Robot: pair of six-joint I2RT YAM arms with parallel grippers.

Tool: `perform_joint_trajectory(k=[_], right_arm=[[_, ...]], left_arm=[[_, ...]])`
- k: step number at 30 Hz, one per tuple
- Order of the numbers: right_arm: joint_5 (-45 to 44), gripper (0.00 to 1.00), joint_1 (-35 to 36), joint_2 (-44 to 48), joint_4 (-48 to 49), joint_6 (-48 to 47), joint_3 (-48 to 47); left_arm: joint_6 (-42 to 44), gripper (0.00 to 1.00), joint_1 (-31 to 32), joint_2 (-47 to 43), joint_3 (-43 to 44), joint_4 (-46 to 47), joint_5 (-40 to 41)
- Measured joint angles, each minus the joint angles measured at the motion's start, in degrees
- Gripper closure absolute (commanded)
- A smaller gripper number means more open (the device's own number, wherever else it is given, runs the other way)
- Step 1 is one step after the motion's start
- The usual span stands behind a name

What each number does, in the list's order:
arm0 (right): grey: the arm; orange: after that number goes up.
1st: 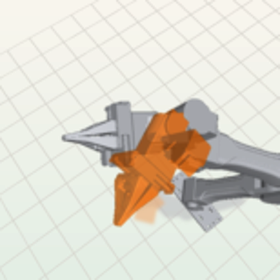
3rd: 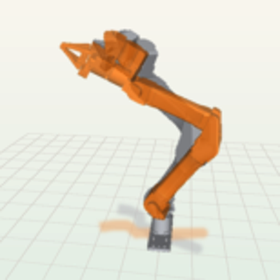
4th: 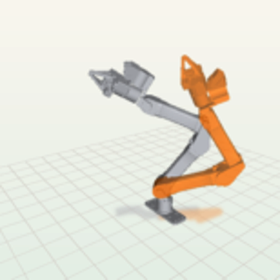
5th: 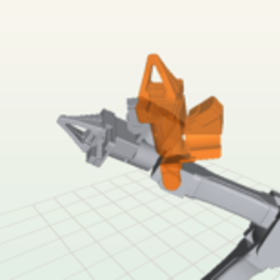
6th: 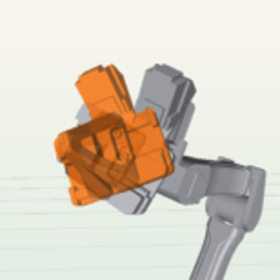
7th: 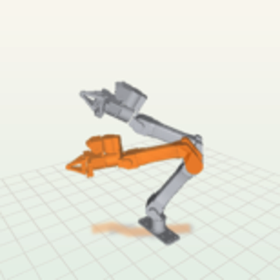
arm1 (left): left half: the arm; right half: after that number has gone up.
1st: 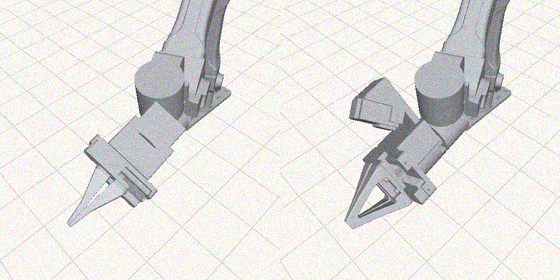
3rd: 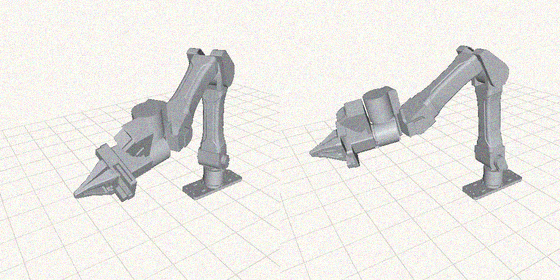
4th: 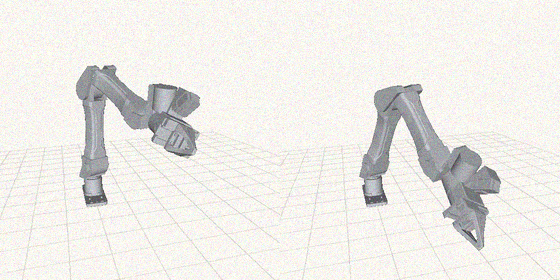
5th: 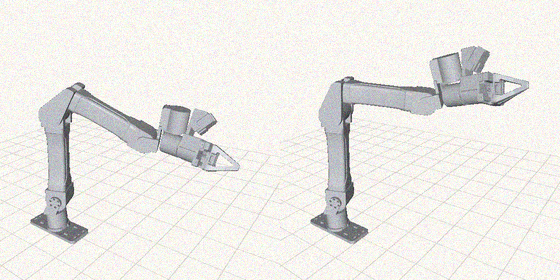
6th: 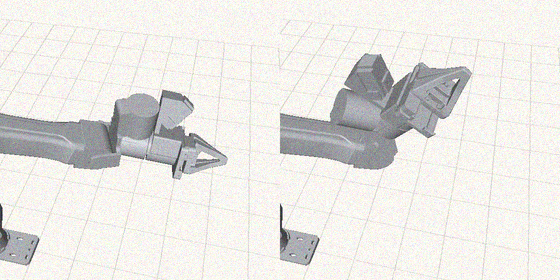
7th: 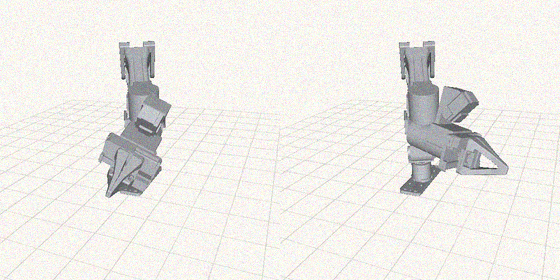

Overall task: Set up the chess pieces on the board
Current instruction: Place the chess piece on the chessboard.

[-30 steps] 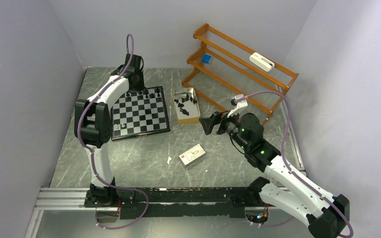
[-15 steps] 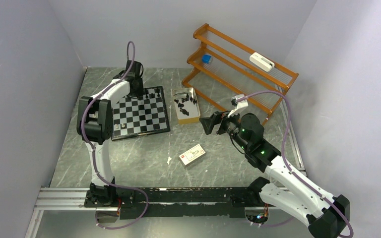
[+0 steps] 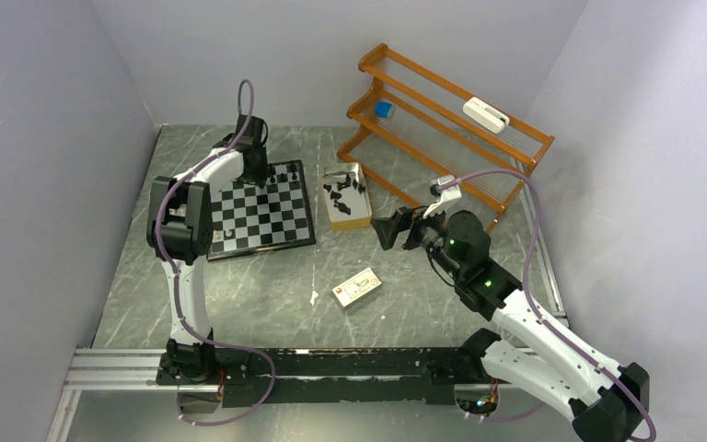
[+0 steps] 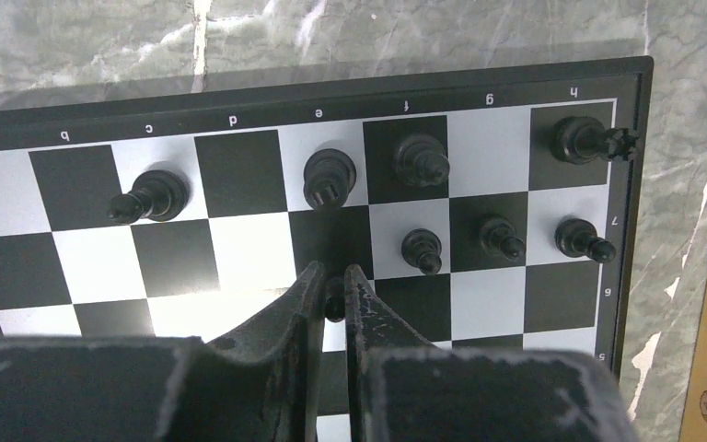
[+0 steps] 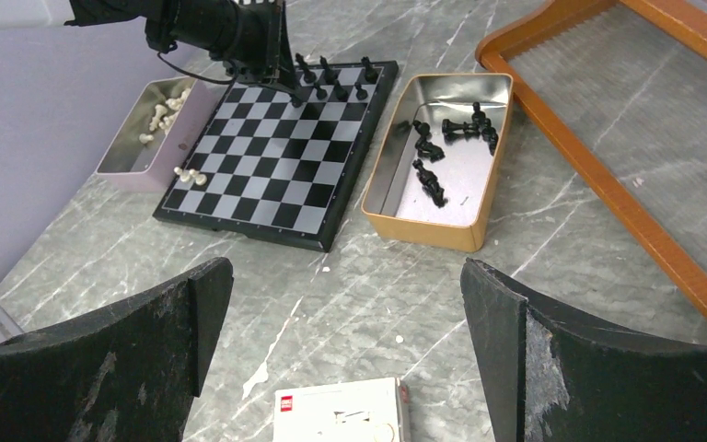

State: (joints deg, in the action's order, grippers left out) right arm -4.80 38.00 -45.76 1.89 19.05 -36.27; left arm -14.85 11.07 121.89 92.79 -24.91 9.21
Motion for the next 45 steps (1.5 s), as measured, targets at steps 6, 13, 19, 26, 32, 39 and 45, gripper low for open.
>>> perform_joint_trajectory(k=[6, 13, 19, 26, 32, 39, 45], right_arm=[[-0.17, 0.0, 0.0, 0.0, 0.0, -0.02, 0.0], [-0.22, 0.0, 0.0, 0.0, -0.02, -0.02, 0.0], [-0.28, 0.0, 0.0, -0.02, -0.02, -0.02, 0.0], [-0.61, 0.0, 0.0, -0.02, -0.02, -0.02, 0.0], [-0.61, 0.0, 0.0, -0.02, -0.02, -0.02, 0.0], [-0.61, 0.0, 0.0, -0.02, -0.02, -0.02, 0.0], [-0.61, 0.0, 0.0, -0.02, -0.02, -0.02, 0.0]], left_arm=[[0.07, 0.83, 0.0, 0.66, 0.66, 0.31, 0.02], [0.48, 0.83, 0.0, 1.44, 1.6, 0.9, 0.22], [0.72, 0.82, 0.0, 1.81, 2.12, 1.07, 0.66], [0.72, 0.79, 0.0, 1.99, 2.21, 1.11, 0.66], [0.96, 0.77, 0.0, 2.36, 2.21, 1.09, 0.79], [1.18, 0.75, 0.0, 2.84, 2.21, 1.07, 0.87], [1.46, 0.76, 0.0, 2.86, 2.54, 1.05, 0.85]])
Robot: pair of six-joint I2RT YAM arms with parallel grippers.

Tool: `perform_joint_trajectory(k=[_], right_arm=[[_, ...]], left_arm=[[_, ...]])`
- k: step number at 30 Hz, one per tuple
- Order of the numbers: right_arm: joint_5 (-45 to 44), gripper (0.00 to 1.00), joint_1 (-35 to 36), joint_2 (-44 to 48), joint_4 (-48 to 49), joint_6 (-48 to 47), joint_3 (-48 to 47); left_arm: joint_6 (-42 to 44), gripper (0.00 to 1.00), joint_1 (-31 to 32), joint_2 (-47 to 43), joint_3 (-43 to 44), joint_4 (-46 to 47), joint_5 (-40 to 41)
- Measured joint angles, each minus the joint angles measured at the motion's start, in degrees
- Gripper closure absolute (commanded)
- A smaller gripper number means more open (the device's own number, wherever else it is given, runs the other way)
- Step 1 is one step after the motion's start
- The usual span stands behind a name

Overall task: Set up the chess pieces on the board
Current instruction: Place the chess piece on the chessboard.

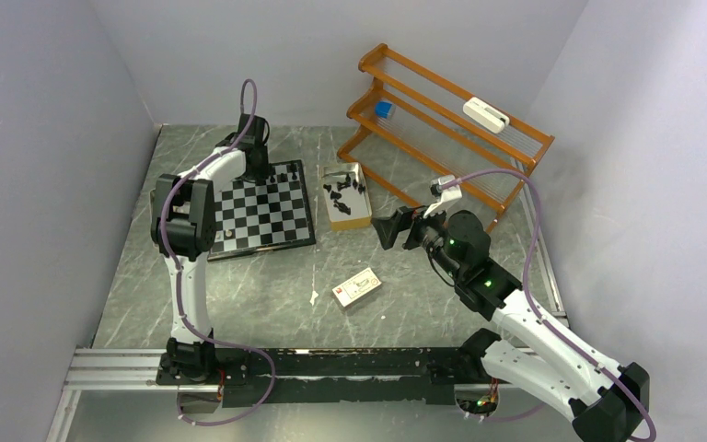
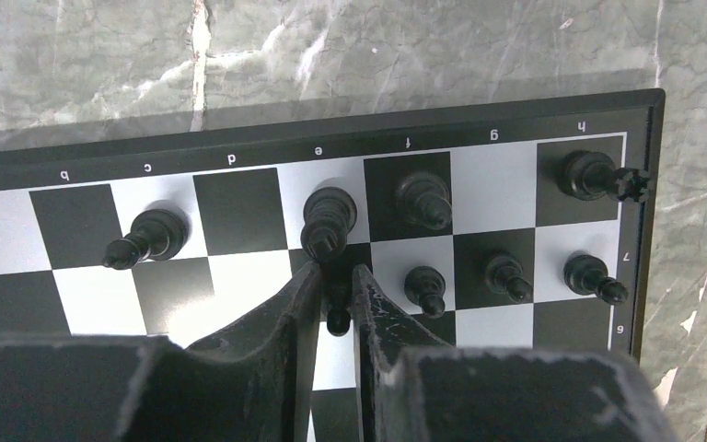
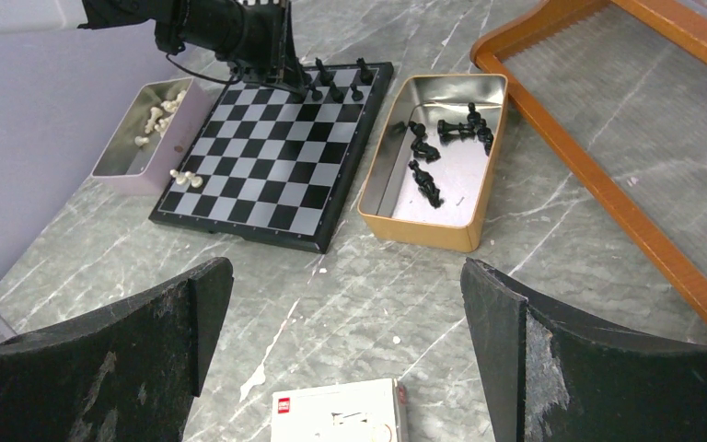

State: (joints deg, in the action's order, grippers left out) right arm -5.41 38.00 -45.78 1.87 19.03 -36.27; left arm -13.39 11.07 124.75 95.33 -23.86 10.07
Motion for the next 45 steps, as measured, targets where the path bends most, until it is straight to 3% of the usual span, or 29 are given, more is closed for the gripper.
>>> perform_joint_trajectory(k=[23, 34, 45], right_arm=[[0.02, 0.0, 0.0, 0.0, 0.0, 0.0, 0.0], [0.04, 0.0, 0.0, 0.09, 0.0, 0.0, 0.0], [0.09, 0.0, 0.0, 0.33, 0.0, 0.0, 0.0]], left_arm=[[0.28, 0.68, 0.0, -1.57, 1.53, -1.6, -0.07], [-1.22, 0.91, 0.0, -6.56, -3.74, -1.36, -1.57], [-2.29, 0.89, 0.0, -6.45, -6.71, -1.09, -2.99]])
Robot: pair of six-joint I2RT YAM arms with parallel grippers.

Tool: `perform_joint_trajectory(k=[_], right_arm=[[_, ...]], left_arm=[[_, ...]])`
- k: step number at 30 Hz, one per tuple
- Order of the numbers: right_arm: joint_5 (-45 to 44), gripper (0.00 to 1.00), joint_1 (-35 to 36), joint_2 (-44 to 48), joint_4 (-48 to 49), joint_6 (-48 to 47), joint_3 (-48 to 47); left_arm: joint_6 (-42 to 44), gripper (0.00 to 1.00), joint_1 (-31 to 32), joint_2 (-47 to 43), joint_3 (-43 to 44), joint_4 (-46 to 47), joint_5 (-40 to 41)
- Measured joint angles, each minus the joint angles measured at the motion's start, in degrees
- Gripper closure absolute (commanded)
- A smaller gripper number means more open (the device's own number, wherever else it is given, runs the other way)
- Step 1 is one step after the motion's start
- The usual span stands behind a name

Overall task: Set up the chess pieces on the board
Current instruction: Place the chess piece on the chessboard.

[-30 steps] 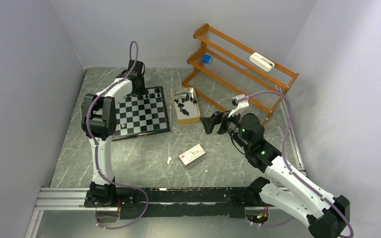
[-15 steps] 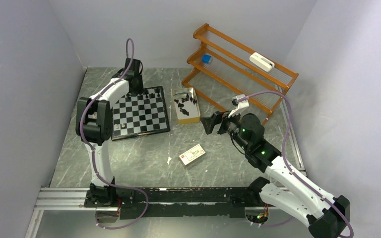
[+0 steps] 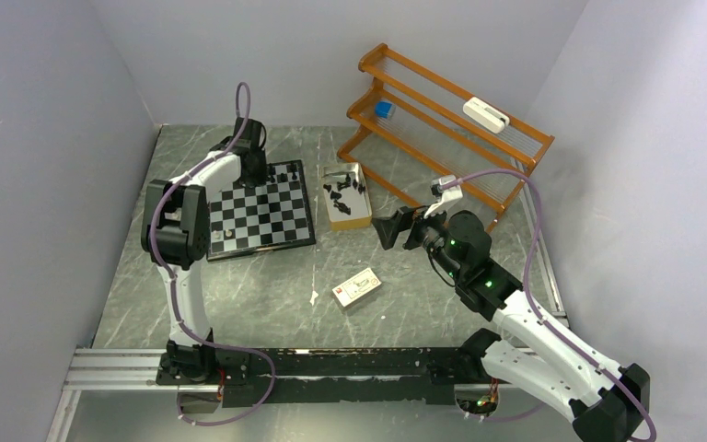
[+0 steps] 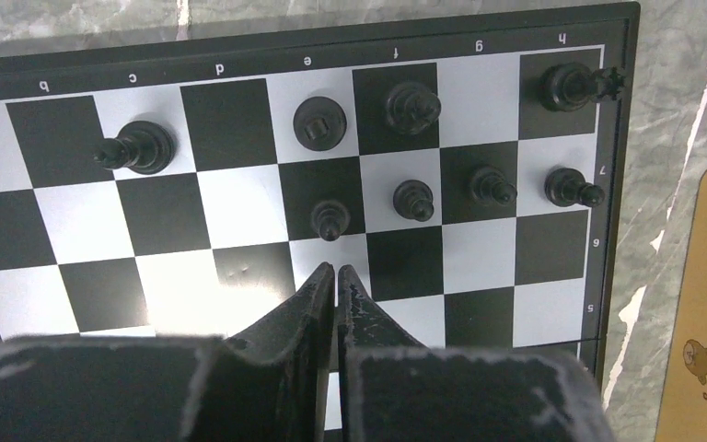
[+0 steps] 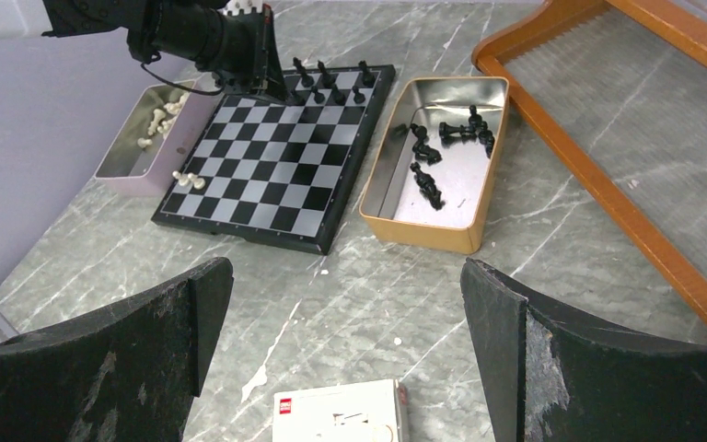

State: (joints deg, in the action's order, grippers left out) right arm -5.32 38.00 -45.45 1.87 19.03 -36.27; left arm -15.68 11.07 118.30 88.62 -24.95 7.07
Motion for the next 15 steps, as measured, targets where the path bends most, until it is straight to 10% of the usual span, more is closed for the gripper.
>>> perform_joint_trajectory(k=[15], right_arm=[[0.0, 0.0, 0.0, -0.02, 0.0, 0.0, 0.0]], left_arm=[[0.04, 0.89, 0.0, 2.08, 0.92, 0.31, 0.11]])
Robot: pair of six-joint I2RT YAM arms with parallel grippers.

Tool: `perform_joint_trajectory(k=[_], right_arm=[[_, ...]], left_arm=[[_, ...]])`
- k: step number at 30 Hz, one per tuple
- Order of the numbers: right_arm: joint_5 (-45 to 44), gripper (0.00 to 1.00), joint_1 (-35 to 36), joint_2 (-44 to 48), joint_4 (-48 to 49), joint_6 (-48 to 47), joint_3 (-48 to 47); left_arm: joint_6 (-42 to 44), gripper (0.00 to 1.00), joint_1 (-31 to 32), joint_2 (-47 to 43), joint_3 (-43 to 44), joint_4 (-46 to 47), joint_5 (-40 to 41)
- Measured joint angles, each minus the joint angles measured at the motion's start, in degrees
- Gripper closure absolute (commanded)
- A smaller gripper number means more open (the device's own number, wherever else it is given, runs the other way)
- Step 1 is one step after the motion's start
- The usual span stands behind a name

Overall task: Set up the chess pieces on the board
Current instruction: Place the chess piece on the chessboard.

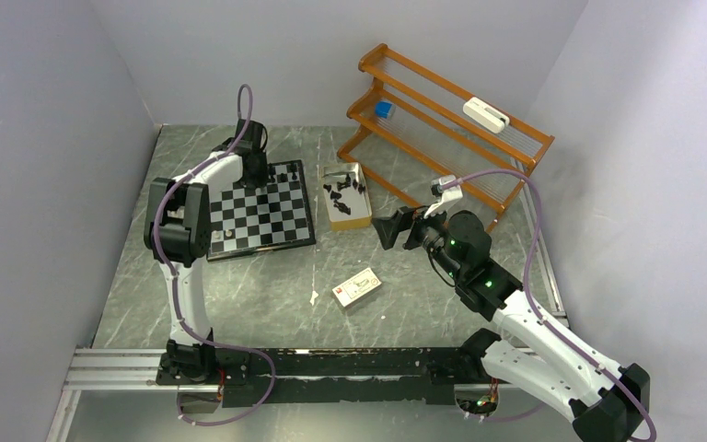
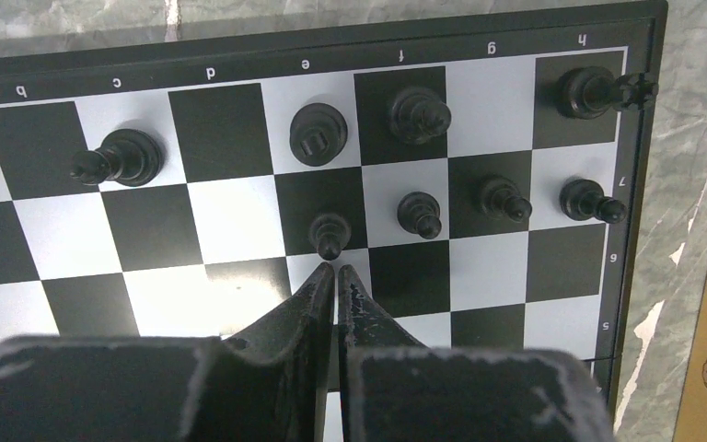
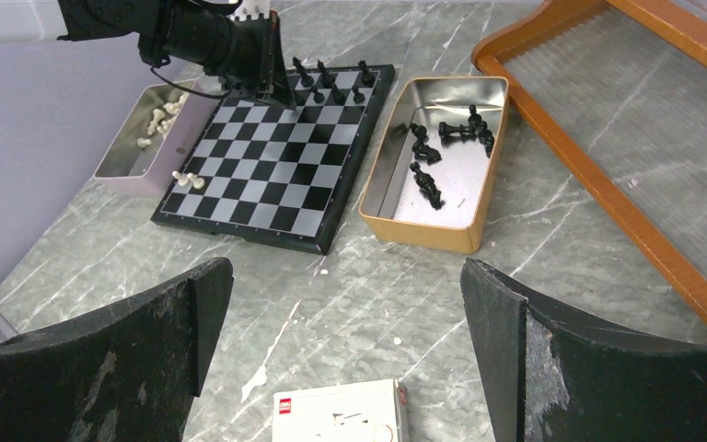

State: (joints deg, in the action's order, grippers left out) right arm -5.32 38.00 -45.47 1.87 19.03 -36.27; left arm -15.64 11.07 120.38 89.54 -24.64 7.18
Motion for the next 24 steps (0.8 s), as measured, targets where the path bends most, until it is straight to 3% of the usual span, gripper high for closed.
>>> perform_joint_trajectory(k=[24], right_arm=[[0.0, 0.0, 0.0, -0.02, 0.0, 0.0, 0.0]], left_arm=[[0.26, 0.89, 0.0, 2.01, 1.95, 0.94, 0.92]])
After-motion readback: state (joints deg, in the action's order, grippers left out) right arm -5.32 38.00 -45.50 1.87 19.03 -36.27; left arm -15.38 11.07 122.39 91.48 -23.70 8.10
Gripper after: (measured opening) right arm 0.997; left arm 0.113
